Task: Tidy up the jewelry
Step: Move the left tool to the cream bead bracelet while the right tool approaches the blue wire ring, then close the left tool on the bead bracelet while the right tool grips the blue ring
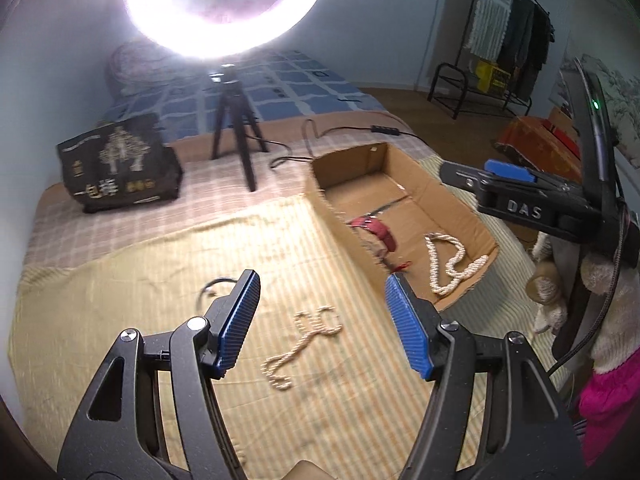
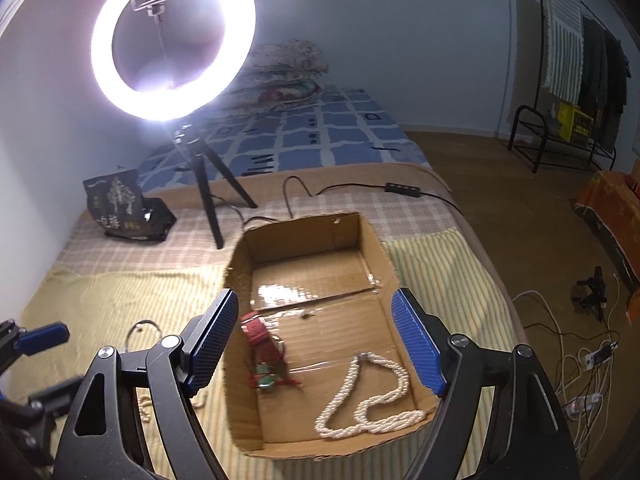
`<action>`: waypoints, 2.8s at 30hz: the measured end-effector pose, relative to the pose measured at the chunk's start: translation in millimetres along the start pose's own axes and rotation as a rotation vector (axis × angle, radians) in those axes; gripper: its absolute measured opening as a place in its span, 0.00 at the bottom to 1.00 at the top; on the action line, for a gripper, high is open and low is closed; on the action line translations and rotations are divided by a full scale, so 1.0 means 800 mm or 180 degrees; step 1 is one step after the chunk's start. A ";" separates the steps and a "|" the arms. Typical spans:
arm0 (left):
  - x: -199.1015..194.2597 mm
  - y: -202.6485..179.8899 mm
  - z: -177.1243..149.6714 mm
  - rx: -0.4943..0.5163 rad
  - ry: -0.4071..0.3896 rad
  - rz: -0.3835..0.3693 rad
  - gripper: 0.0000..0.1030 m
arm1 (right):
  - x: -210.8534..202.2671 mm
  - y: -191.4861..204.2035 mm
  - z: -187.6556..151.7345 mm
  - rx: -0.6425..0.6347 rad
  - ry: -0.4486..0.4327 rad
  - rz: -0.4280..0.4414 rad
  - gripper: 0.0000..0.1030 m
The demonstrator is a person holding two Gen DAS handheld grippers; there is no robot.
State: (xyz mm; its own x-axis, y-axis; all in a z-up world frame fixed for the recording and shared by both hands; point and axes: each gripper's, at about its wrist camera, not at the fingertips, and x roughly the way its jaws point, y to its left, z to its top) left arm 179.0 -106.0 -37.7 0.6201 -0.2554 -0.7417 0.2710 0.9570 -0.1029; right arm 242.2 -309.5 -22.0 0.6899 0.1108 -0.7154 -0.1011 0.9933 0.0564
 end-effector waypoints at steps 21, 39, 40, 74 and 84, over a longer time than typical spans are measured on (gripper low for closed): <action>-0.057 0.130 -0.048 -0.0344 -0.0046 0.0332 0.65 | 0.018 0.118 -0.029 -0.0411 0.0106 0.0583 0.77; -0.010 0.181 -0.140 -0.0423 0.0688 0.0156 0.36 | 0.094 0.187 -0.048 -0.0509 0.0812 0.0890 0.68; -0.007 0.182 -0.145 -0.0425 0.0726 0.0140 0.36 | 0.099 0.189 -0.049 -0.0504 0.0858 0.0906 0.65; 0.062 0.163 -0.188 -0.0153 0.1119 0.0165 0.16 | 0.202 0.225 -0.078 -0.0456 0.1404 0.0703 0.13; 0.061 0.159 -0.186 -0.0266 0.1071 0.0128 0.05 | 0.196 0.228 -0.076 -0.0505 0.1306 0.0762 0.03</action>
State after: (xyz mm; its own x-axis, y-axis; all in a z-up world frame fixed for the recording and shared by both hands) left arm 134.1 23.7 -185.8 0.3477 -0.1711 -0.9218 0.1815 0.9769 -0.1129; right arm 288.6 -112.6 -166.1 0.2982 0.2812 -0.9121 -0.3519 0.9207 0.1688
